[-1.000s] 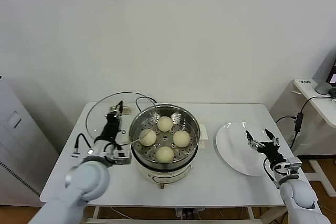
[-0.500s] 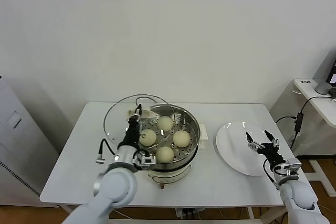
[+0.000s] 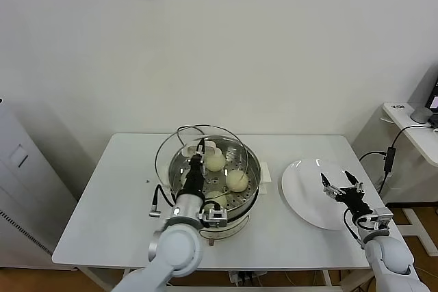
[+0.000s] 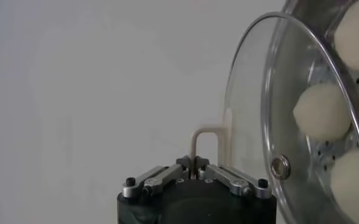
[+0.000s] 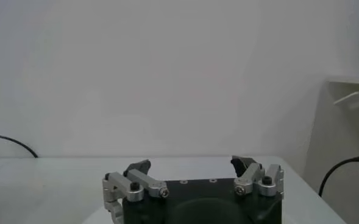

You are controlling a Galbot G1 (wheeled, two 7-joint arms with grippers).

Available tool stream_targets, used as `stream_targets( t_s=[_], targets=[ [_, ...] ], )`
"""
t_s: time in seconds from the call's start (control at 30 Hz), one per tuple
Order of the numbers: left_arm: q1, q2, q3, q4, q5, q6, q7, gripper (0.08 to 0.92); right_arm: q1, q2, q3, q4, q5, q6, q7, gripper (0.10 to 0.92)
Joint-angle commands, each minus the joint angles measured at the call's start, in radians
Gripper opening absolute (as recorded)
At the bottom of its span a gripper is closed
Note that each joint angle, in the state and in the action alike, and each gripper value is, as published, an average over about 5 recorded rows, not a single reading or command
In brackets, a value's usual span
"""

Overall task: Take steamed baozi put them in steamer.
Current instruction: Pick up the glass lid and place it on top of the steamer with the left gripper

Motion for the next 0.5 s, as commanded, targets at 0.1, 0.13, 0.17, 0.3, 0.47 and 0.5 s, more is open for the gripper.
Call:
stream_targets(
  t_s=[0.1,0.13,0.17,0.3,0.47,0.5],
  targets=[
    [-0.001,-0.043,0.037,0.047,0.031,-0.002,-0.007,0.105,-0.001,0.003,0.002,-0.005,0.001,0.002,-0.002,0.823],
    [-0.001,-0.044,0.038,0.049,0.031,-0.003,-0.008,0.105,-0.001,0.003,0.002,-0.005,0.0,0.002,-0.002,0.823],
    [0.0,-0.045,0.04,0.051,0.031,-0.004,-0.009,0.105,-0.001,0.004,0.002,-0.005,0.0,0.003,-0.002,0.823],
    [0.006,-0.049,0.042,0.057,0.033,-0.006,-0.013,0.105,-0.001,0.005,0.002,-0.005,0.0,0.003,-0.003,0.823],
    [0.015,-0.053,0.043,0.065,0.033,-0.011,-0.02,0.105,-0.001,0.007,0.002,-0.006,-0.001,0.003,-0.003,0.823],
    [0.017,-0.053,0.042,0.068,0.033,-0.013,-0.023,0.105,-0.001,0.008,0.002,-0.006,-0.001,0.003,-0.003,0.823]
  ],
)
